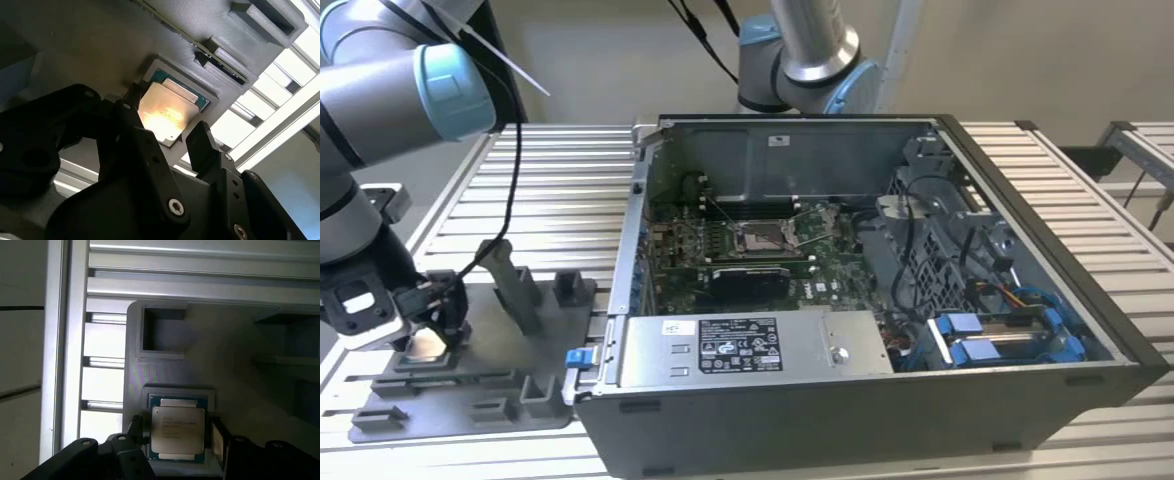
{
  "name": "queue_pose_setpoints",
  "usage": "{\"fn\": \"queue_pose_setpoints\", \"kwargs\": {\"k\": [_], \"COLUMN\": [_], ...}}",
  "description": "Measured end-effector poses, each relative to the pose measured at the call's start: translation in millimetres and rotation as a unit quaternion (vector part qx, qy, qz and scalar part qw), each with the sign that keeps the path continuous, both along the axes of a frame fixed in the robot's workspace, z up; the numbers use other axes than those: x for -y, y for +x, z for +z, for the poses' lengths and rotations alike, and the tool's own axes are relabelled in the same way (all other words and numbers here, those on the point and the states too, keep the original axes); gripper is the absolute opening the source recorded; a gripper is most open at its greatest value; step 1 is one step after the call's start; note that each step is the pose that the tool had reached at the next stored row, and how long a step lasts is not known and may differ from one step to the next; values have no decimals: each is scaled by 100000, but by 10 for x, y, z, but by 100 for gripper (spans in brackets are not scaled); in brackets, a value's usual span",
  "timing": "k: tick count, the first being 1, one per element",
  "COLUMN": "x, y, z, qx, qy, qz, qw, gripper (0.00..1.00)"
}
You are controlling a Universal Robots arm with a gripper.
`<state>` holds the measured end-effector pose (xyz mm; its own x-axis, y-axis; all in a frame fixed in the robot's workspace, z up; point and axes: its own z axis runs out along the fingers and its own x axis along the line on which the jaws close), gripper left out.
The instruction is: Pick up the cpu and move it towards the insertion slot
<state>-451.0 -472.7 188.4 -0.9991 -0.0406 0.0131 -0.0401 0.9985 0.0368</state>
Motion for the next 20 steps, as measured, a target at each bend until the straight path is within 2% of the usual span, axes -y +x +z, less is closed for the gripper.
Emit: {"fn": "queue_pose_setpoints", "kwargs": {"k": [12, 14, 20], "x": [0, 0, 0], "y": [0, 0, 0], "z": [16, 82, 356], "qx": [-31, -60, -93], "qy": [-9, -16, -7], "qz": [-1, -1, 3], "qw": [100000, 100000, 100000], "gripper": [0, 0, 0]}}
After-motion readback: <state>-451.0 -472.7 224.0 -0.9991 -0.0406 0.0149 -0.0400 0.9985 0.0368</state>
